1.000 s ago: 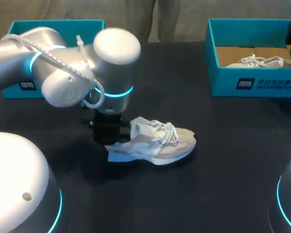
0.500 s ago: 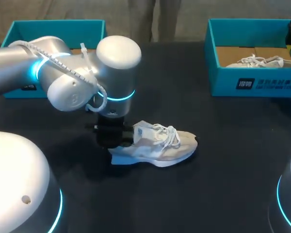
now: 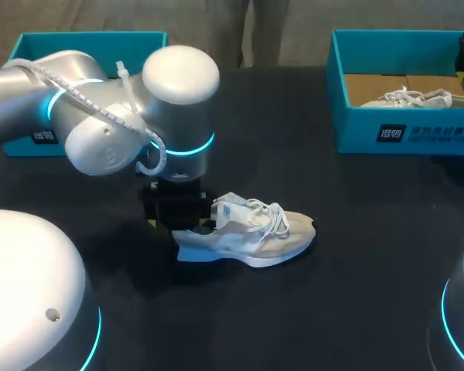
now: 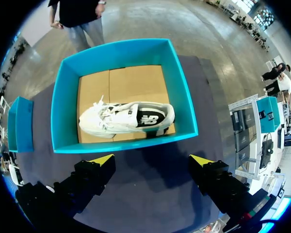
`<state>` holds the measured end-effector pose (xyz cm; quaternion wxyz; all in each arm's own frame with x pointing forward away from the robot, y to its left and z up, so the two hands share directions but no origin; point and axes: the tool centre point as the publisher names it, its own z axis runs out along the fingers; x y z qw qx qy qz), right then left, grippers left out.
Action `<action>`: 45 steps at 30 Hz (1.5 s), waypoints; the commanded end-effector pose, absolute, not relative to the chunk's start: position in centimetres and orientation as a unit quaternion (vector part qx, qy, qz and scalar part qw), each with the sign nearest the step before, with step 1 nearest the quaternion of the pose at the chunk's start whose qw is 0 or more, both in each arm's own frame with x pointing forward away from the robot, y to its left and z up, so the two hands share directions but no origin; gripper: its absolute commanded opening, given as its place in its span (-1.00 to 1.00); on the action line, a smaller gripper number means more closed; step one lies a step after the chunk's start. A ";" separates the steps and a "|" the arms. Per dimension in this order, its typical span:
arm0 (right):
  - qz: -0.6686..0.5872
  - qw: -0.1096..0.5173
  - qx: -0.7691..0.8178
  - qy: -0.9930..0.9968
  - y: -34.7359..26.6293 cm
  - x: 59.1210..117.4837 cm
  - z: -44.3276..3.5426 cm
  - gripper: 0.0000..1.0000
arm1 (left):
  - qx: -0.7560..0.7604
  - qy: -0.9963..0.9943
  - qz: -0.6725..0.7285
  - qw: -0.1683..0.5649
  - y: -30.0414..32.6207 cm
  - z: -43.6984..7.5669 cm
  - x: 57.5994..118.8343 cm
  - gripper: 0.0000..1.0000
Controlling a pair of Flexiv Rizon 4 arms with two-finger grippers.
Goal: Take the shoe out of the shoebox, open the shoe tongue, remove and reinsert the insole, then place the shoe into the shoebox
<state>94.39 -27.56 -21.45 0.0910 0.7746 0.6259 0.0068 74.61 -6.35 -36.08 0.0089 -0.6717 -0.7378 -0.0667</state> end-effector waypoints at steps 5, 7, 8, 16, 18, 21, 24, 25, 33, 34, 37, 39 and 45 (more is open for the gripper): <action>0.008 0.092 0.775 0.626 -27.5 94.3 -21.5 1.00 | -0.637 -0.767 -0.070 -0.019 -4.4 -32.4 73.3 1.00; 0.008 0.092 0.775 0.626 -27.5 94.3 -21.5 1.00 | -0.624 -0.778 -0.069 -0.024 -3.9 -31.7 73.1 1.00; 0.008 0.092 0.775 0.626 -27.5 94.3 -21.5 1.00 | -0.617 -0.783 -0.069 -0.026 -3.5 -31.4 73.1 1.00; 0.008 0.092 0.775 0.626 -27.5 94.3 -21.5 1.00 | -0.578 -0.813 -0.057 -0.036 -1.2 -30.6 73.2 1.00; 0.008 0.092 0.775 0.626 -27.5 94.3 -21.5 1.00 | -0.578 -0.813 -0.057 -0.036 -1.2 -30.6 73.2 1.00; 0.008 0.092 0.775 0.626 -27.5 94.3 -21.5 1.00 | -0.578 -0.813 -0.057 -0.036 -1.2 -30.6 73.2 1.00; 0.008 0.092 0.775 0.626 -27.5 94.3 -21.5 1.00 | -0.578 -0.813 -0.057 -0.036 -1.2 -30.6 73.2 1.00; 0.008 0.092 0.775 0.626 -27.5 94.3 -21.5 1.00 | -0.578 -0.813 -0.057 -0.036 -1.2 -30.6 73.2 1.00; 0.008 0.092 0.775 0.626 -27.5 94.3 -21.5 1.00 | -0.578 -0.813 -0.057 -0.036 -1.2 -30.6 73.2 1.00; 0.008 0.092 0.775 0.626 -27.5 94.3 -21.5 1.00 | -0.578 -0.813 -0.057 -0.036 -1.2 -30.6 73.2 1.00; 0.008 0.092 0.775 0.626 -27.5 94.3 -21.5 1.00 | -0.559 -0.829 -0.020 -0.029 -0.9 -30.3 73.3 1.00; 0.008 0.092 0.775 0.626 -27.5 94.3 -21.5 1.00 | -0.532 -0.846 0.009 -0.029 -0.5 -30.1 73.5 1.00; 0.008 0.092 0.775 0.626 -27.5 94.3 -21.5 1.00 | -0.433 -0.894 0.105 -0.043 0.9 -29.1 73.8 1.00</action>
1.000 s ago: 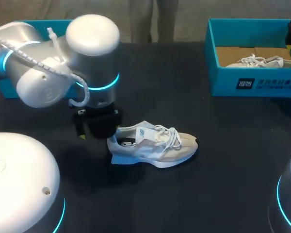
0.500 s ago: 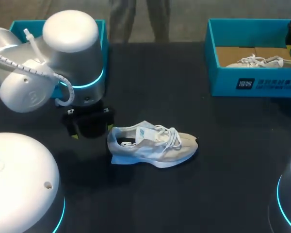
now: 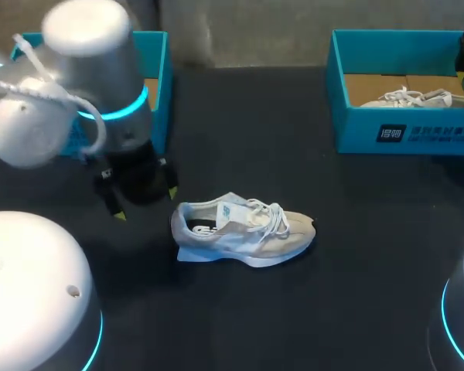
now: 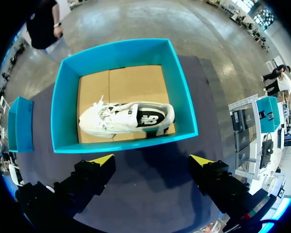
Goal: Take the shoe out of the shoebox, open the shoe tongue, remove and reinsert the insole, then place the shoe into the shoebox
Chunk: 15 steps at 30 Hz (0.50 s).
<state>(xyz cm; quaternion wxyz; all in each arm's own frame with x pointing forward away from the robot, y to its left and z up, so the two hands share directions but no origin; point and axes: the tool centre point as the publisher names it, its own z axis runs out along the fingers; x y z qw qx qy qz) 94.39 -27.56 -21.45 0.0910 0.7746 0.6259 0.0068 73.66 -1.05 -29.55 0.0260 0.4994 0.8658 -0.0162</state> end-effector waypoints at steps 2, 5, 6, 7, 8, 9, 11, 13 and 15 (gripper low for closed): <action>0.008 0.092 0.775 0.626 -27.5 94.3 -21.5 1.00 | 0.402 0.905 -0.132 0.045 1.7 -28.9 73.8 1.00; 0.008 0.092 0.775 0.626 -27.5 94.3 -21.5 1.00 | 0.359 0.917 -0.165 0.053 3.0 -28.9 74.0 1.00; 0.008 0.092 0.775 0.626 -27.5 94.3 -21.5 1.00 | 0.349 0.919 -0.175 0.055 3.3 -28.9 73.9 1.00; 0.008 0.092 0.775 0.626 -27.5 94.3 -21.5 1.00 | 0.339 0.921 -0.187 0.054 3.7 -29.0 73.9 1.00; 0.008 0.092 0.775 0.626 -27.5 94.3 -21.5 1.00 | 0.329 0.922 -0.197 0.051 4.0 -29.2 73.8 1.00; 0.008 0.092 0.775 0.626 -27.5 94.3 -21.5 1.00 | 0.318 0.922 -0.215 0.053 4.4 -29.3 73.8 1.00; 0.008 0.092 0.775 0.626 -27.5 94.3 -21.5 1.00 | 0.294 0.925 -0.236 0.053 5.1 -29.6 73.8 1.00; 0.008 0.092 0.775 0.626 -27.5 94.3 -21.5 1.00 | 0.264 0.927 -0.262 0.056 6.0 -29.8 73.8 1.00; 0.008 0.092 0.775 0.626 -27.5 94.3 -21.5 1.00 | 0.237 0.925 -0.292 0.061 6.8 -30.2 73.8 1.00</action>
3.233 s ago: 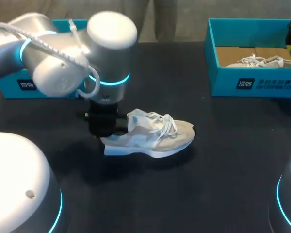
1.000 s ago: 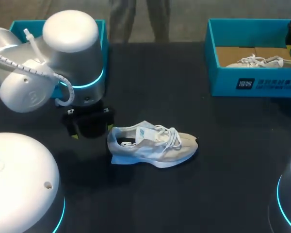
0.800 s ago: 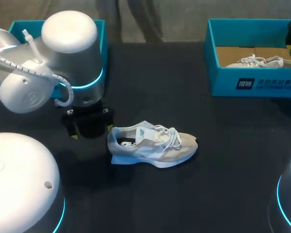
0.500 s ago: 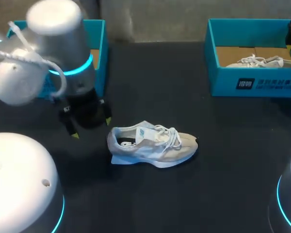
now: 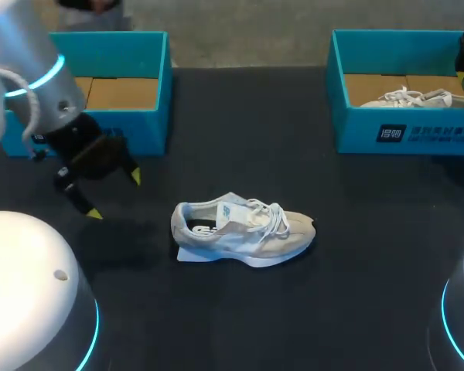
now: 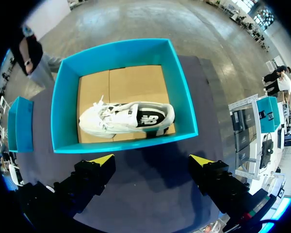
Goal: Take the shoe out of the shoebox, open the shoe tongue, remove and reinsert the insole, then place the shoe into the shoebox
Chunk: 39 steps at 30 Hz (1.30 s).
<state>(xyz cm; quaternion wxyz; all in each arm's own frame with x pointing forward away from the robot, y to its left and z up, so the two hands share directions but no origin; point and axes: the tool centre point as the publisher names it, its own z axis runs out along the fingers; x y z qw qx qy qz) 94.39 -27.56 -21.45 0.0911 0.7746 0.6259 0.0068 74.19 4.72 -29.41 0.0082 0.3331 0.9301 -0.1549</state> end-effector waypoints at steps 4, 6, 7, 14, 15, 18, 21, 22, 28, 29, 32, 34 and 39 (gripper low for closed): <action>0.008 0.092 0.775 0.626 -27.5 94.3 -21.5 1.00 | 0.195 0.921 -0.329 0.071 8.0 -31.2 73.5 1.00; 0.008 0.092 0.775 0.626 -27.5 94.3 -21.5 1.00 | 0.183 0.919 -0.341 0.076 8.3 -31.5 73.4 1.00; 0.008 0.092 0.775 0.626 -27.5 94.3 -21.5 1.00 | 0.173 0.919 -0.347 0.077 8.5 -31.7 73.4 1.00; 0.008 0.092 0.775 0.626 -27.5 94.3 -21.5 1.00 | 0.133 0.909 -0.386 0.077 9.6 -33.0 73.2 1.00; 0.008 0.092 0.775 0.626 -27.5 94.3 -21.5 1.00 | 0.129 0.907 -0.395 0.074 9.7 -33.3 73.2 1.00; 0.008 0.092 0.775 0.626 -27.5 94.3 -21.5 1.00 | 0.122 0.906 -0.402 0.062 9.9 -34.1 73.1 1.00; 0.008 0.092 0.775 0.626 -27.5 94.3 -21.5 1.00 | 0.114 0.902 -0.413 0.049 10.1 -34.9 73.1 1.00; 0.008 0.092 0.775 0.626 -27.5 94.3 -21.5 1.00 | 0.112 0.902 -0.414 0.047 10.1 -35.0 73.1 1.00; 0.008 0.092 0.775 0.626 -27.5 94.3 -21.5 1.00 | 0.106 0.885 -0.452 0.018 10.5 -36.1 72.9 1.00; 0.008 0.092 0.775 0.626 -27.5 94.3 -21.5 1.00 | 0.100 0.883 -0.459 0.015 10.7 -36.3 72.9 1.00; 0.008 0.092 0.775 0.626 -27.5 94.3 -21.5 1.00 | 0.084 0.873 -0.480 0.010 11.1 -36.9 72.8 1.00; 0.008 0.092 0.775 0.626 -27.5 94.3 -21.5 1.00 | 0.078 0.874 -0.479 0.015 11.3 -37.4 72.6 1.00; 0.008 0.092 0.775 0.626 -27.5 94.3 -21.5 1.00 | 0.061 0.863 -0.501 0.018 11.5 -37.9 72.4 1.00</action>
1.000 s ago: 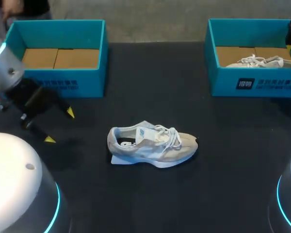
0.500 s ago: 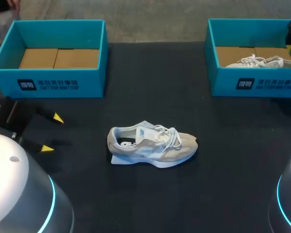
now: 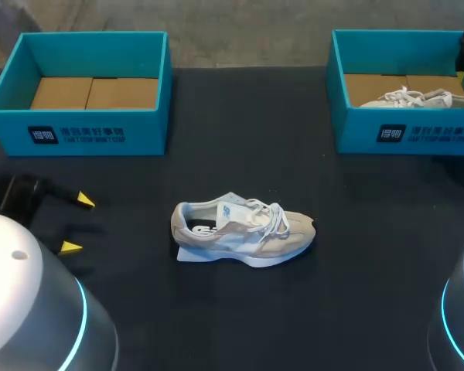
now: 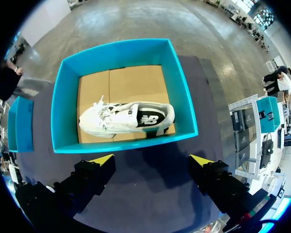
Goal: Take the shoe out of the shoebox, open the shoe tongue, remove and reinsert the insole, then place the shoe into the shoebox
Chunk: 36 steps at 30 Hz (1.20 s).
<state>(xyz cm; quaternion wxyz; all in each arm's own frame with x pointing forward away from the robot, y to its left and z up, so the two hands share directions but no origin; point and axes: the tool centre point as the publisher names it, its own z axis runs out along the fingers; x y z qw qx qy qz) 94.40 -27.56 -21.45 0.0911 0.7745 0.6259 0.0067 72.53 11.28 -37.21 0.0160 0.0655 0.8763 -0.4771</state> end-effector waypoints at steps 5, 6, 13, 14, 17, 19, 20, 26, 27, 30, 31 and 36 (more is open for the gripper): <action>0.008 0.092 0.775 0.626 -27.5 94.3 -21.5 1.00 | 0.057 0.860 -0.506 0.021 11.6 -37.9 72.4 1.00; 0.008 0.092 0.775 0.626 -27.5 94.3 -21.5 1.00 | 0.057 0.860 -0.506 0.021 11.6 -37.9 72.4 1.00; 0.008 0.092 0.775 0.626 -27.5 94.3 -21.5 1.00 | 0.057 0.860 -0.506 0.021 11.6 -37.9 72.4 1.00; 0.008 0.092 0.775 0.626 -27.5 94.3 -21.5 1.00 | 0.057 0.860 -0.506 0.021 11.6 -37.9 72.4 1.00; 0.008 0.092 0.775 0.626 -27.5 94.3 -21.5 1.00 | 0.057 0.860 -0.506 0.021 11.6 -37.9 72.4 1.00; 0.008 0.092 0.775 0.626 -27.5 94.3 -21.5 1.00 | 0.057 0.860 -0.506 0.021 11.6 -37.9 72.4 1.00; 0.008 0.092 0.775 0.626 -27.5 94.3 -21.5 1.00 | 0.057 0.860 -0.506 0.021 11.6 -37.9 72.4 1.00; 0.008 0.092 0.775 0.626 -27.5 94.3 -21.5 1.00 | 0.057 0.860 -0.506 0.021 11.6 -37.9 72.4 1.00; 0.008 0.092 0.775 0.626 -27.5 94.3 -21.5 1.00 | 0.057 0.860 -0.506 0.021 11.6 -37.9 72.4 1.00; 0.008 0.092 0.775 0.626 -27.5 94.3 -21.5 1.00 | 0.057 0.860 -0.506 0.021 11.6 -37.9 72.4 1.00; 0.008 0.092 0.775 0.626 -27.5 94.3 -21.5 1.00 | 0.057 0.860 -0.506 0.021 11.6 -37.9 72.4 1.00; 0.008 0.092 0.775 0.626 -27.5 94.3 -21.5 1.00 | 0.057 0.860 -0.506 0.021 11.6 -37.9 72.4 1.00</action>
